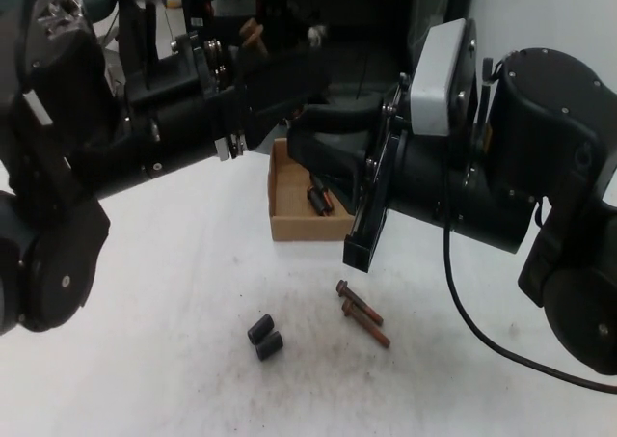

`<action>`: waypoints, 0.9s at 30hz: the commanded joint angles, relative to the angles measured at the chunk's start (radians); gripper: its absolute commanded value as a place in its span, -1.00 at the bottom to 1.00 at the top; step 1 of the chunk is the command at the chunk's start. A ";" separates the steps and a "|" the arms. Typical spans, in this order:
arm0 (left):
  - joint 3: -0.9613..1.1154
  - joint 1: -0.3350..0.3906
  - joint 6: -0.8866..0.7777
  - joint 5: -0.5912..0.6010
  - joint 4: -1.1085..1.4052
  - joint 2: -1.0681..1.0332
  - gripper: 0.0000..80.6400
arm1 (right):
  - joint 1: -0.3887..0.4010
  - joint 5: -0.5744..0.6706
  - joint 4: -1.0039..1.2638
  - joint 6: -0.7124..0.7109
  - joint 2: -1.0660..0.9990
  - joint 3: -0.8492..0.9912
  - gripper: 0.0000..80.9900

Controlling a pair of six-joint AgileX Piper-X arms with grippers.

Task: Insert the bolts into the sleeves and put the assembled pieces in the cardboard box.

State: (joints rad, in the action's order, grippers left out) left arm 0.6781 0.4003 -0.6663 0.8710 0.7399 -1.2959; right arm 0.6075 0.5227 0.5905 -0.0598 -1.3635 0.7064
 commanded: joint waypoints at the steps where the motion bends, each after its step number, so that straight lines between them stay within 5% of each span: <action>1: 0.011 0.007 0.009 0.006 0.007 0.000 0.26 | -0.002 -0.002 0.020 0.000 0.005 0.006 -0.98; 27: 0.011 0.000 0.009 0.002 0.057 0.003 0.26 | -0.002 -0.031 -0.056 0.000 0.005 0.008 -0.98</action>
State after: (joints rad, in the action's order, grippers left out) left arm 0.6803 0.4015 -0.6663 0.8710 0.7839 -1.2959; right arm 0.6075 0.4995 0.5299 -0.0598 -1.3635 0.7064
